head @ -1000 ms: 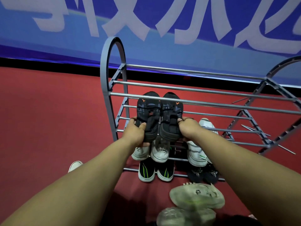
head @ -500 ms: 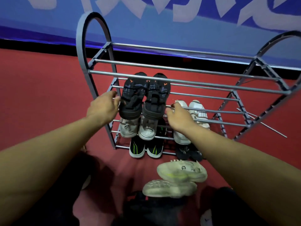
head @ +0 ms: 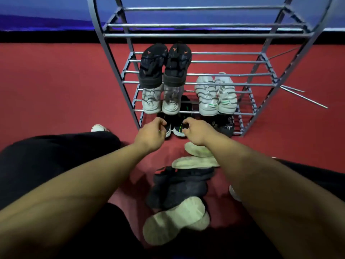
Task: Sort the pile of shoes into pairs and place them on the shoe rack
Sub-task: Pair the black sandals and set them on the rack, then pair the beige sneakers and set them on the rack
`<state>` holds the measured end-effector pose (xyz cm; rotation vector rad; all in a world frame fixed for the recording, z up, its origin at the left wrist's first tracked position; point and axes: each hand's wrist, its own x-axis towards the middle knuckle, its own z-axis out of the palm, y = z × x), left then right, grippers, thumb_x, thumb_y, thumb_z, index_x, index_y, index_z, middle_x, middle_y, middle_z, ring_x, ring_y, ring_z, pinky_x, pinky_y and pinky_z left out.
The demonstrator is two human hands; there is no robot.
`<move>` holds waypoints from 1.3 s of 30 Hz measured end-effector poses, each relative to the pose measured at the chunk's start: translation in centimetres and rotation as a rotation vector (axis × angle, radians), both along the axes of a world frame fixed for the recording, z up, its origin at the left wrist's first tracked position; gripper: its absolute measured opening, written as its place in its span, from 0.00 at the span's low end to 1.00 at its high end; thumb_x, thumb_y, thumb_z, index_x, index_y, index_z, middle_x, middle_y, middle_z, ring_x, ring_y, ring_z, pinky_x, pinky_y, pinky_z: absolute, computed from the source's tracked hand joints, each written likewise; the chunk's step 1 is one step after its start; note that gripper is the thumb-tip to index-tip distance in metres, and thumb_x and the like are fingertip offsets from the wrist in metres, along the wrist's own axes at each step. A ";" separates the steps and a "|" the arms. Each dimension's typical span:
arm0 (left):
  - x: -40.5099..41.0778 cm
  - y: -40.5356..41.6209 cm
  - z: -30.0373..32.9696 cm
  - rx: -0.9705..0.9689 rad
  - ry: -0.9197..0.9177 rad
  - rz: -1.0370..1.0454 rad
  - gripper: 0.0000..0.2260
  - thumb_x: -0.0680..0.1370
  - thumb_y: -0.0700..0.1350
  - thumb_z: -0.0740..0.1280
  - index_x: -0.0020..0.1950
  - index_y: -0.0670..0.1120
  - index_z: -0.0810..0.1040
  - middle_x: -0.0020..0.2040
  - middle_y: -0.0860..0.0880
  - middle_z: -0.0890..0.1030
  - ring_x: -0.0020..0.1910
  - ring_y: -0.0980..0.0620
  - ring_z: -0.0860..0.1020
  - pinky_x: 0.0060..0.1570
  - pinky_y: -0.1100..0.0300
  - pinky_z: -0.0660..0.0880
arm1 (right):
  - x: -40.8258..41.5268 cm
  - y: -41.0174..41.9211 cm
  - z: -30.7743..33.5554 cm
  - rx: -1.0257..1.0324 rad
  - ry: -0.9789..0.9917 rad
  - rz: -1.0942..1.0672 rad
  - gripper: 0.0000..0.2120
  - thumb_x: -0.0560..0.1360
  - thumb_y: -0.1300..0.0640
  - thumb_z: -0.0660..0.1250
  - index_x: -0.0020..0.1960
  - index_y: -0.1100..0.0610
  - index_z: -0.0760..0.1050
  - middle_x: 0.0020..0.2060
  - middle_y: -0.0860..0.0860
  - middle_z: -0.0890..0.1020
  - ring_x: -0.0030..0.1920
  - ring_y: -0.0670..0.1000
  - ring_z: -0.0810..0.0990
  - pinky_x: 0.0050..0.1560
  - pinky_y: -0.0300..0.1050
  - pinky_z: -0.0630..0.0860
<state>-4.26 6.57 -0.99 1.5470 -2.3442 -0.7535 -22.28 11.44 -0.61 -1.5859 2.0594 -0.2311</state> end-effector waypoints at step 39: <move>2.5 3.5 -5.1 -0.050 0.010 0.418 0.16 0.78 0.58 0.56 0.55 0.48 0.75 0.59 0.44 0.76 0.60 0.40 0.72 0.60 0.47 0.67 | 2.8 6.0 -4.9 -0.223 -0.986 -0.704 0.07 0.68 0.56 0.74 0.46 0.55 0.82 0.39 0.51 0.84 0.40 0.51 0.83 0.44 0.46 0.80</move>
